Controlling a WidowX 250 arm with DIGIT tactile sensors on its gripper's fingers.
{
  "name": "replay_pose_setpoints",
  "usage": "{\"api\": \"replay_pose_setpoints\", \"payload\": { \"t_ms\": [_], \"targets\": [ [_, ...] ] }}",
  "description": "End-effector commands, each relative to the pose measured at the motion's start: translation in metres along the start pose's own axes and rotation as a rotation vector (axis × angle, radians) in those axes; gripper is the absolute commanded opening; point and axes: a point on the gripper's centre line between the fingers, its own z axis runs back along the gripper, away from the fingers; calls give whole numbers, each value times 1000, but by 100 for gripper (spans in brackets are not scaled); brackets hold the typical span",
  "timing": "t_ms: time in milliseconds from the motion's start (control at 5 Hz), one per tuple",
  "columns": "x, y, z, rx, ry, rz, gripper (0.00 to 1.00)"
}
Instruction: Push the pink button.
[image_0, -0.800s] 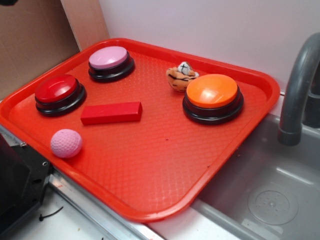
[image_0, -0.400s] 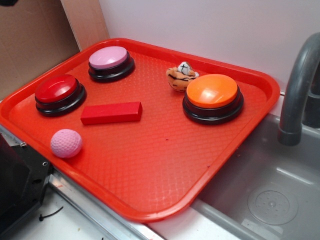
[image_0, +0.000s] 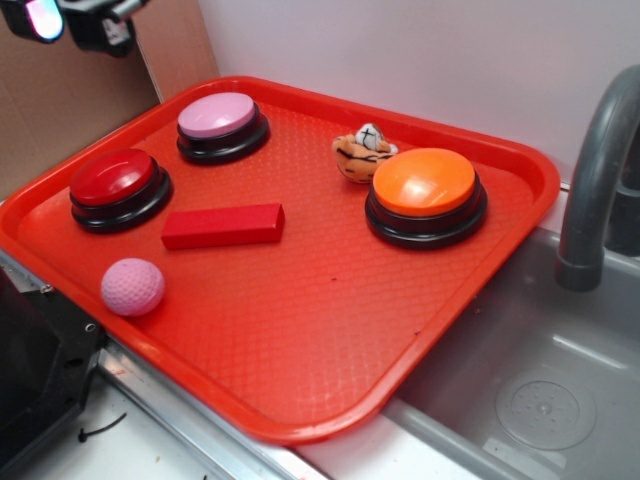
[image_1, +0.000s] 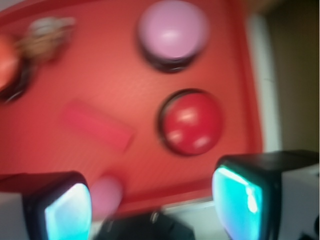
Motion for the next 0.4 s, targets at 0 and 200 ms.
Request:
{"api": "replay_pose_setpoints", "payload": {
  "t_ms": [0, 200],
  "targets": [
    [39, 30, -19, 3, -193, 137, 100],
    [52, 40, -29, -66, -232, 211, 100]
  ]
}}
